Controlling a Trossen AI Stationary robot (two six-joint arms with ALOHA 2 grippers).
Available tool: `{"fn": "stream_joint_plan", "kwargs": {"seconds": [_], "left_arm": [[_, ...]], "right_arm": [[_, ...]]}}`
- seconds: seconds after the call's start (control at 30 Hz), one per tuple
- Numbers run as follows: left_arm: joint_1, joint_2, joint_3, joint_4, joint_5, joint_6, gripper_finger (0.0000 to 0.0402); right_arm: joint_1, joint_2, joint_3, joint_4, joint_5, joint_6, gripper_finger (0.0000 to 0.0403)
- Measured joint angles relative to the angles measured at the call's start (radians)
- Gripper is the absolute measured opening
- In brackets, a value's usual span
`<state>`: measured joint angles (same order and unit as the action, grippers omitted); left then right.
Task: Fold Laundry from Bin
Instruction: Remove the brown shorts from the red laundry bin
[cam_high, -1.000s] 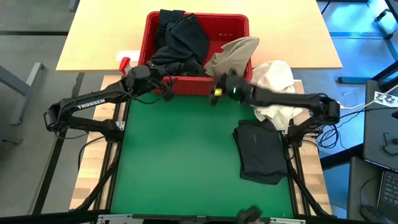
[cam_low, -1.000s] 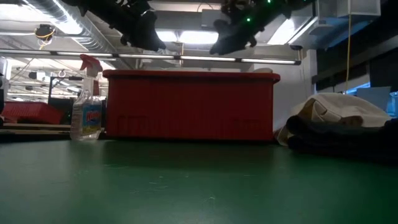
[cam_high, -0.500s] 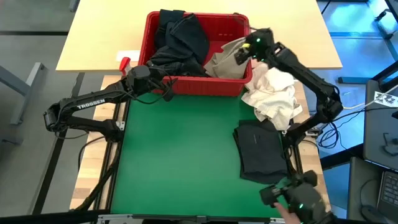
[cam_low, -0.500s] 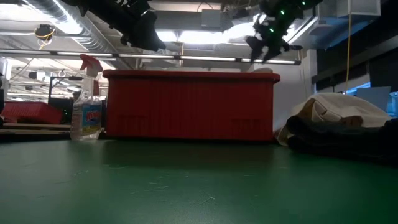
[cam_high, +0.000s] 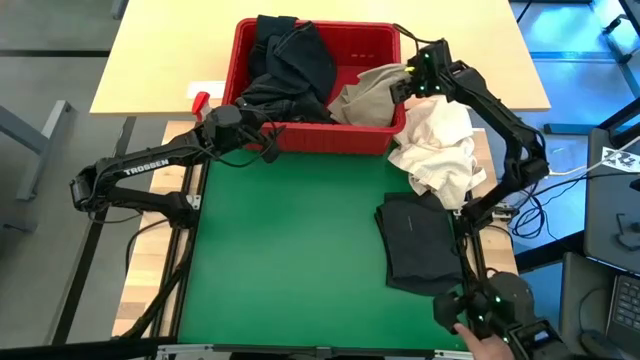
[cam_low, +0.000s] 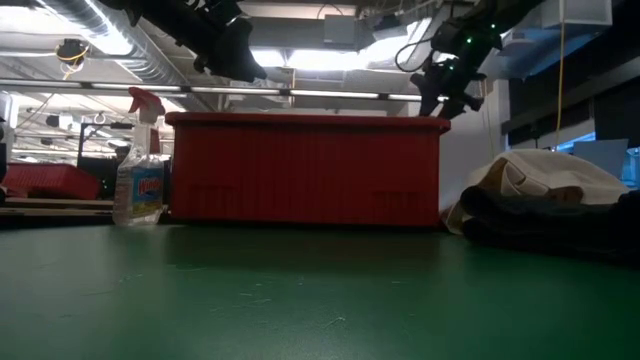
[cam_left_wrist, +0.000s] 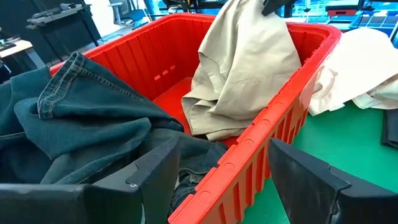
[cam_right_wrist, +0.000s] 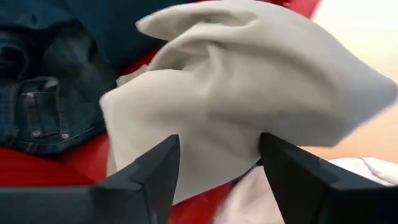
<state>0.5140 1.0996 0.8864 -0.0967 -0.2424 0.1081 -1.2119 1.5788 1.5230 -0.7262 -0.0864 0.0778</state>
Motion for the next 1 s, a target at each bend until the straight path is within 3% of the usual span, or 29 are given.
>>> {"fn": "stream_joint_plan", "kwargs": {"seconds": [0.6,1.0], "left_arm": [[0.0,0.0,0.0,0.0,0.0,0.0,0.0238],[0.0,0.0,0.0,0.0,0.0,0.0,0.0238]], "right_arm": [[0.0,-0.017,0.073,-0.165,0.03,-0.042,0.0205],[0.001,0.029,0.061,-0.012,-0.105,-0.032,0.0204]]}}
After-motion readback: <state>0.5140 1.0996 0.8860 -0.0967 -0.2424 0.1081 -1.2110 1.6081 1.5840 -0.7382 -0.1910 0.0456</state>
